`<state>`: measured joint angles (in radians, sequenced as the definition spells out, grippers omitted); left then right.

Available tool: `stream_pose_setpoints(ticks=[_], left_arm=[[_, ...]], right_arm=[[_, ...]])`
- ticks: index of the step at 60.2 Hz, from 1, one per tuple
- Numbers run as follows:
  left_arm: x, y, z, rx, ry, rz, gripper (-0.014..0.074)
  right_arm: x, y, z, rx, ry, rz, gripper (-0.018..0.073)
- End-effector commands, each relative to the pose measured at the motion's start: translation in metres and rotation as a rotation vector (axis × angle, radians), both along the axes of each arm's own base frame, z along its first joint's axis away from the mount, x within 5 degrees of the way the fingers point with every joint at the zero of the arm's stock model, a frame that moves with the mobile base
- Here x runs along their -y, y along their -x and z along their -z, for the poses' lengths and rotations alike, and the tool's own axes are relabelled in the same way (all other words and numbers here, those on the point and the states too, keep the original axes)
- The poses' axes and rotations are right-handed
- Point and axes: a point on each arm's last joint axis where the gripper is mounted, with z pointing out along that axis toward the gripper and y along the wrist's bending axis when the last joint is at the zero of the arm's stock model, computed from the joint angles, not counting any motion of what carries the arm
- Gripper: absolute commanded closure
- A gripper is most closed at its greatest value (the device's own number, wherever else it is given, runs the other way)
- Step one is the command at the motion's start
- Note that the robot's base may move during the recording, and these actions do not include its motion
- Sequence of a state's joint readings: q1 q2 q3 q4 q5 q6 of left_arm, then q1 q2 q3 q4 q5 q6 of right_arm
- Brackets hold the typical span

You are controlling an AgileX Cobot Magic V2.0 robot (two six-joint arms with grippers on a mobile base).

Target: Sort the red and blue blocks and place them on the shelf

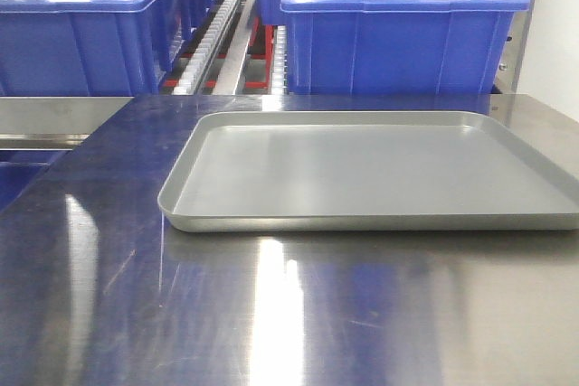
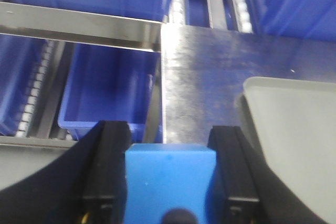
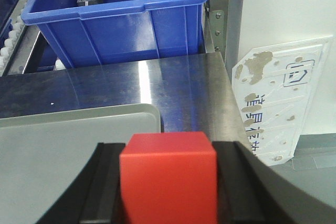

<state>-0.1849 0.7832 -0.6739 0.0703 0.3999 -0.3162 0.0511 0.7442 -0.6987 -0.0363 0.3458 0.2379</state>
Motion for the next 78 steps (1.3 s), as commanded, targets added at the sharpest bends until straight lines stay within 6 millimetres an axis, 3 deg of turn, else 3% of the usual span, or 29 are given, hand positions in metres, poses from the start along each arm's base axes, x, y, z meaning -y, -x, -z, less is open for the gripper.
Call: stream_pose_setpoints(ticks=[1, 21, 78], left_arm=[[-0.004, 0.007, -0.015, 0.156, 0.03, -0.016, 0.047], [-0.008, 0.012, -0.005, 0.15, 0.023, -0.034, 0.047], [-0.008, 0.012, -0.005, 0.15, 0.023, -0.034, 0.047]], right_arm=[[0.001, 0.001, -0.019, 0.124, 0.011, 0.002, 0.0497], [0.001, 0.001, -0.019, 0.124, 0.011, 0.002, 0.0497], [0.001, 0.001, -0.019, 0.124, 0.011, 0.002, 0.0497]])
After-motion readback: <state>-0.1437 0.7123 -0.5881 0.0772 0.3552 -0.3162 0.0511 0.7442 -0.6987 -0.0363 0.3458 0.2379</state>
